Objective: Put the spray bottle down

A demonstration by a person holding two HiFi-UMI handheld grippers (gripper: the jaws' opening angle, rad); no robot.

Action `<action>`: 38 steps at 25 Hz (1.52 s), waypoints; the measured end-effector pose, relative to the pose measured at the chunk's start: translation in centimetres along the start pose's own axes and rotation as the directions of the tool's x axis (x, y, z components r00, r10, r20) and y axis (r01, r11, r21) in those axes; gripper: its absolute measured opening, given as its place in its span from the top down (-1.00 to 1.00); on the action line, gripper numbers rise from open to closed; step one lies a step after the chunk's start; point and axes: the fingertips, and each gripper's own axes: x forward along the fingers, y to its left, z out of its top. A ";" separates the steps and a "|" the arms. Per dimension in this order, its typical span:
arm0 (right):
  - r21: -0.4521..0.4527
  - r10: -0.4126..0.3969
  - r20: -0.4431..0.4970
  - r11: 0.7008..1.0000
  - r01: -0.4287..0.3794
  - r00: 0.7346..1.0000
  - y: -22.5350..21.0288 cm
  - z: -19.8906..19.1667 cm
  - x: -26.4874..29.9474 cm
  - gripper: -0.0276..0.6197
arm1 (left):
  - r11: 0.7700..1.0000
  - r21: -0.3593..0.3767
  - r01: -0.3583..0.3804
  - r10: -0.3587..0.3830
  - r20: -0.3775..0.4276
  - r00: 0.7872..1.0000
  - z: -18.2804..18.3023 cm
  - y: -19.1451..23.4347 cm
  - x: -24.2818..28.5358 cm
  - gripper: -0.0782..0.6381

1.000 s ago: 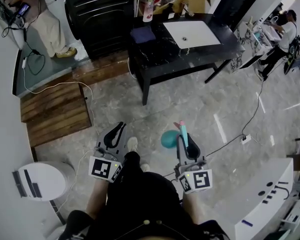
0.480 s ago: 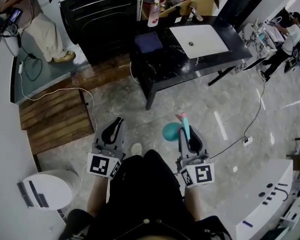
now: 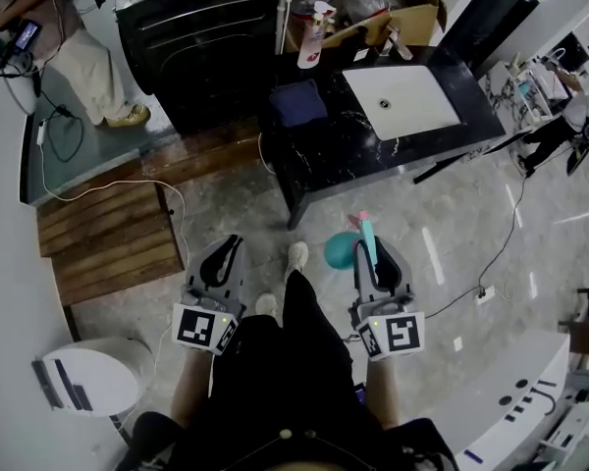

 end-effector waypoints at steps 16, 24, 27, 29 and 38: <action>-0.024 0.173 -0.007 0.985 -0.173 0.985 -9.4 1.3 17.5 0.64 | 0.986 0.020 -0.165 0.164 0.018 0.986 2.7 5.6 15.1 0.68; -0.072 0.267 -0.009 0.961 -0.267 0.964 -11.2 2.2 26.1 0.64 | 0.980 0.010 -0.200 0.200 0.004 0.980 2.5 6.1 19.0 0.69; -0.086 0.297 0.011 0.952 -0.295 0.955 -10.7 2.8 29.1 0.64 | 0.977 0.002 -0.213 0.213 -0.012 0.977 2.2 6.8 19.1 0.68; -0.081 0.310 0.018 0.948 -0.307 0.951 -10.3 3.1 31.0 0.64 | 0.975 -0.006 -0.221 0.221 -0.018 0.975 2.0 7.5 19.0 0.68; -0.090 0.305 0.022 0.949 -0.302 0.952 -9.2 2.9 40.0 0.64 | 0.973 -0.020 -0.231 0.230 -0.038 0.972 1.8 11.9 19.5 0.69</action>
